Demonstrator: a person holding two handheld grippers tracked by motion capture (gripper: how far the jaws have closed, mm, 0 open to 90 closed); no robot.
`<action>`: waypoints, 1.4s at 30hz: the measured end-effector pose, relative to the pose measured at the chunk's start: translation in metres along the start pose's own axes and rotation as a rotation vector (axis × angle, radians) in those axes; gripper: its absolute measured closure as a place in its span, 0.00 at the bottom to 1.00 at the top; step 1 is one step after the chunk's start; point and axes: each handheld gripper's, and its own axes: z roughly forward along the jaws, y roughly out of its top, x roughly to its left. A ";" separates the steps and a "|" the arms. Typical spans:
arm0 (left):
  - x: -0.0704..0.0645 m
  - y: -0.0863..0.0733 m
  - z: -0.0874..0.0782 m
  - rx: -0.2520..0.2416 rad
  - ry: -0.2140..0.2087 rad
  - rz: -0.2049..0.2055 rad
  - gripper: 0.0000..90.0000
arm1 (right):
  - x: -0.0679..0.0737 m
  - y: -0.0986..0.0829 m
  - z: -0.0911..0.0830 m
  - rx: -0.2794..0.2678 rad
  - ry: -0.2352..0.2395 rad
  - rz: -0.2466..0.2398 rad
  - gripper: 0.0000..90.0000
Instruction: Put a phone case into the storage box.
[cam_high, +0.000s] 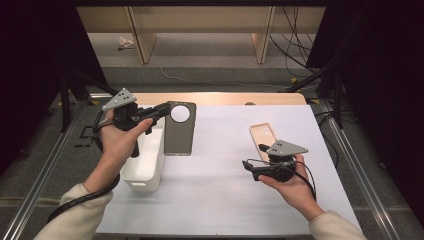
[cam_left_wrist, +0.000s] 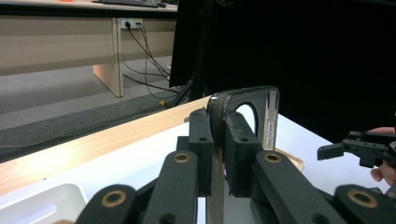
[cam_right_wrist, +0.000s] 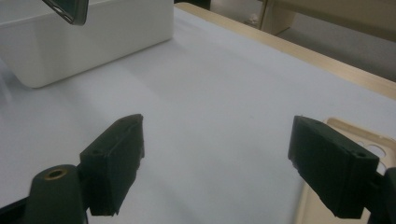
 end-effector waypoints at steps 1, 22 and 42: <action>0.001 0.001 -0.001 0.001 0.003 0.003 0.92 | 0.000 0.000 0.000 -0.001 0.000 0.001 0.22; 0.024 0.012 -0.011 -0.011 0.045 0.010 0.92 | -0.001 0.000 0.000 -0.003 -0.008 0.009 0.21; 0.042 0.015 -0.015 -0.018 0.063 -0.002 0.92 | -0.002 -0.001 0.000 -0.005 -0.011 0.016 0.21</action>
